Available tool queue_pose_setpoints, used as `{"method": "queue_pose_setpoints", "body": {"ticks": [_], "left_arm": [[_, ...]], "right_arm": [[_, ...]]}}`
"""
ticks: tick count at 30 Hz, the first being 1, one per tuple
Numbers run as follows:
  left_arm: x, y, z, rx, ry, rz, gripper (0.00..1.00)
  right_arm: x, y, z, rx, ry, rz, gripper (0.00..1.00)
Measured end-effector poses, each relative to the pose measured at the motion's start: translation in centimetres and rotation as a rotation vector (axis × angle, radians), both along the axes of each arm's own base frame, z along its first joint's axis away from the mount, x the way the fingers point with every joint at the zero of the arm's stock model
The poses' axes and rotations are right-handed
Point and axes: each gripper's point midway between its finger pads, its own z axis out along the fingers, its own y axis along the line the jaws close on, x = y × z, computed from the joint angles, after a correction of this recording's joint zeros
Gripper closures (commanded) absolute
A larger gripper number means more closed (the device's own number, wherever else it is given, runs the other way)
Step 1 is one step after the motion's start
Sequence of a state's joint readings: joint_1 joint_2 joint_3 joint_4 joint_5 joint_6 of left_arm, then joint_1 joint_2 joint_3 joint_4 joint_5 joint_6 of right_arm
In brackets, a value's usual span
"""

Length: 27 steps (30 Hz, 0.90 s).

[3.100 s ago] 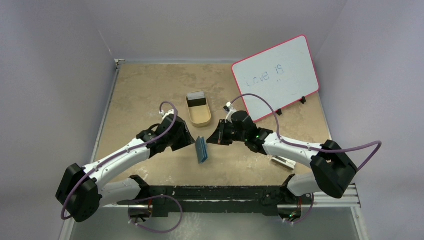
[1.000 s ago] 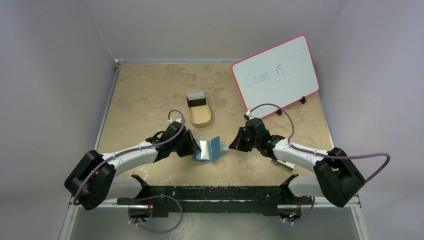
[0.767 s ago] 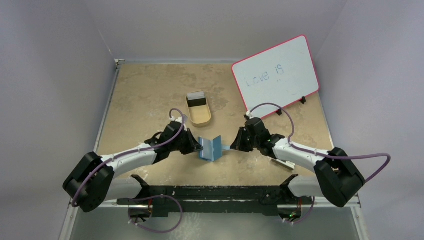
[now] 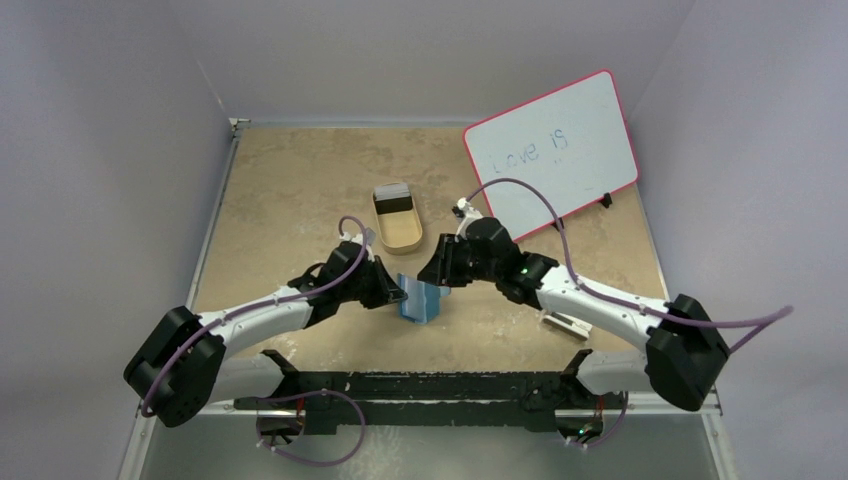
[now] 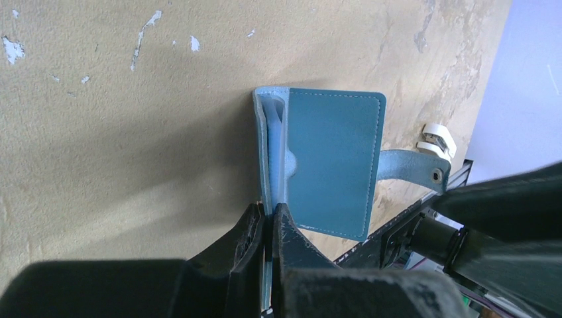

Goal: Put the credit cards into the card holder
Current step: Open the card holder at the center of the board.

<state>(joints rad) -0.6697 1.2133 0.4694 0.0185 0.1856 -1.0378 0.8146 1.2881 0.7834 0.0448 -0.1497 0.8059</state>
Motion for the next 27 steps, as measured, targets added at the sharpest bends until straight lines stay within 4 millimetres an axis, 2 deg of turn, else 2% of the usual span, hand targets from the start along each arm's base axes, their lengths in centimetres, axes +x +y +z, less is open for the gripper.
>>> {"method": "queue_pose_setpoints", "body": {"ticks": [3, 8, 11, 16, 20, 25, 27], "left_arm": [[0.0, 0.0, 0.0, 0.0, 0.001, 0.002, 0.94], [0.0, 0.0, 0.0, 0.0, 0.001, 0.004, 0.88], [0.1, -0.1, 0.1, -0.005, -0.003, 0.005, 0.87], [0.1, -0.4, 0.2, -0.041, -0.014, 0.002, 0.83], [0.1, -0.7, 0.4, -0.063, -0.021, -0.005, 0.91], [0.1, -0.9, 0.7, -0.081, -0.033, -0.013, 0.87], [0.1, -1.1, 0.8, -0.092, -0.041, -0.017, 0.93]], "right_arm": [[0.4, 0.6, -1.8, -0.03, 0.027, 0.001, 0.64], [0.6, 0.0, -6.2, -0.139, 0.104, -0.02, 0.67], [0.3, -0.5, -7.8, -0.174, 0.131, -0.024, 0.68], [0.1, -0.9, -8.5, -0.187, 0.135, -0.035, 0.7], [0.3, -1.0, -8.6, -0.184, 0.129, -0.042, 0.71], [0.2, -1.3, -9.1, -0.187, 0.133, -0.048, 0.72], [0.2, -1.4, -9.4, -0.19, 0.138, -0.05, 0.72]]}}
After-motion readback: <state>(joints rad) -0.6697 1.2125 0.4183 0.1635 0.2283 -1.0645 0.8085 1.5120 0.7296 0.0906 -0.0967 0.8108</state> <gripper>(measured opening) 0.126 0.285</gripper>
